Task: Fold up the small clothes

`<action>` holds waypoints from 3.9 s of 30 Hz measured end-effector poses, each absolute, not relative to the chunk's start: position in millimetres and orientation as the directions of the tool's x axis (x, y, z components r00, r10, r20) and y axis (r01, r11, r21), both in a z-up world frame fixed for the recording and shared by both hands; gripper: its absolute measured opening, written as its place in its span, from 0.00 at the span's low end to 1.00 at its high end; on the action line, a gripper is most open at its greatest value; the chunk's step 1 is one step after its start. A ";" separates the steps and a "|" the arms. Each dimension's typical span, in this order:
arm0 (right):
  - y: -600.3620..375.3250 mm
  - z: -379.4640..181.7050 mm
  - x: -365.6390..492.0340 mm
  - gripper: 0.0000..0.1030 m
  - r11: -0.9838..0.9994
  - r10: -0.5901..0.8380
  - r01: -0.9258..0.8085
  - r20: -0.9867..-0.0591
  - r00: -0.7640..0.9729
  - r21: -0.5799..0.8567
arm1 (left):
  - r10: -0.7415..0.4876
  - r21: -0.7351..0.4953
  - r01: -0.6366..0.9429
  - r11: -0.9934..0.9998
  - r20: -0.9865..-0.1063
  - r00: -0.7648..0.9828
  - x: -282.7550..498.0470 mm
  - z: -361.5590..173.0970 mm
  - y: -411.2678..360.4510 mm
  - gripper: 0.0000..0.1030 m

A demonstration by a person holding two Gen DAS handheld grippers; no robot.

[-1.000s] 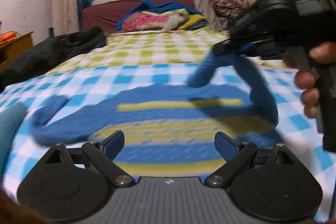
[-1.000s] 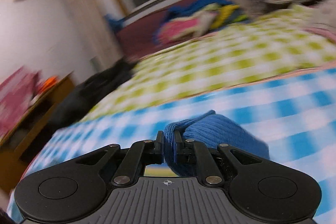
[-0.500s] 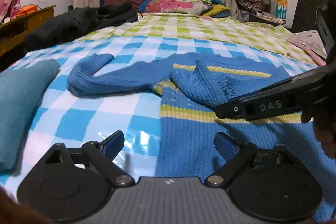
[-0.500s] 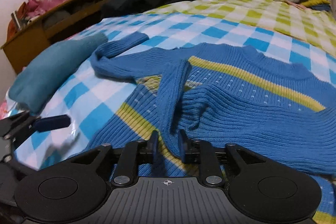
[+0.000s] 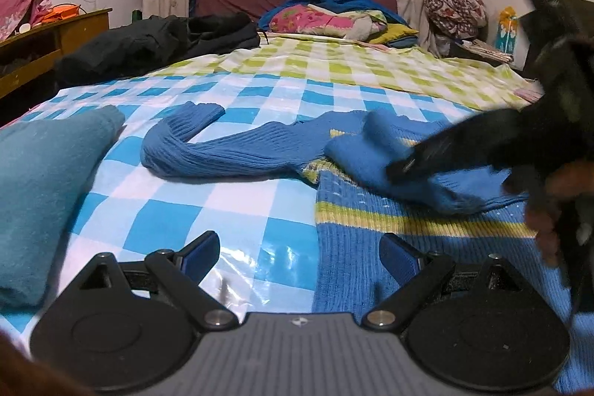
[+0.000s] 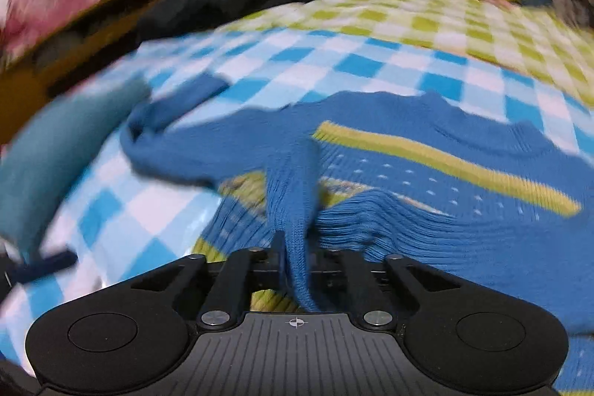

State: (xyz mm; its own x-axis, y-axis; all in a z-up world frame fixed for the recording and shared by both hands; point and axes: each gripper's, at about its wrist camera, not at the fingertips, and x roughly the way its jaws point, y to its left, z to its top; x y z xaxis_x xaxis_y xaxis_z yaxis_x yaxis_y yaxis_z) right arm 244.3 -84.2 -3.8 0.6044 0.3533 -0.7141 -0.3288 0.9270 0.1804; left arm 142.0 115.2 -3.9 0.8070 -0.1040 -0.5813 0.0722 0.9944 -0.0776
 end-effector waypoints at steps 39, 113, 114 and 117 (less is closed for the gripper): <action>-249.9 -11.9 188.9 0.32 0.999 -0.032 0.052 -0.616 0.787 0.014 | -0.077 0.025 0.107 0.994 -0.531 0.844 181.7 3.4 59.7 0.95; -93.6 3.5 318.7 0.06 0.915 0.277 -0.402 -0.676 0.682 -0.031 | -0.074 -0.024 0.072 0.997 -0.526 0.847 187.6 -13.9 123.9 0.95; -91.6 -2.3 322.4 0.08 0.915 0.271 -0.403 -0.690 0.672 -0.033 | -0.074 -0.021 0.074 0.997 -0.523 0.849 185.8 -13.5 123.5 0.95; -92.2 -11.3 321.4 0.13 0.917 0.287 -0.400 -0.701 0.653 0.004 | -0.075 -0.012 0.081 0.997 -0.513 0.855 182.7 -11.8 122.2 0.95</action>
State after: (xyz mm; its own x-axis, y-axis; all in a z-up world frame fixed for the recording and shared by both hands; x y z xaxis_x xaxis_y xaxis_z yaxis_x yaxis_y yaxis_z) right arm 321.4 -92.2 -11.3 0.6528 0.2872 -0.7010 -0.3996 0.9167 0.0035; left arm 182.7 122.2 -11.8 0.8553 -0.0755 -0.5126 0.0810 0.9966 -0.0117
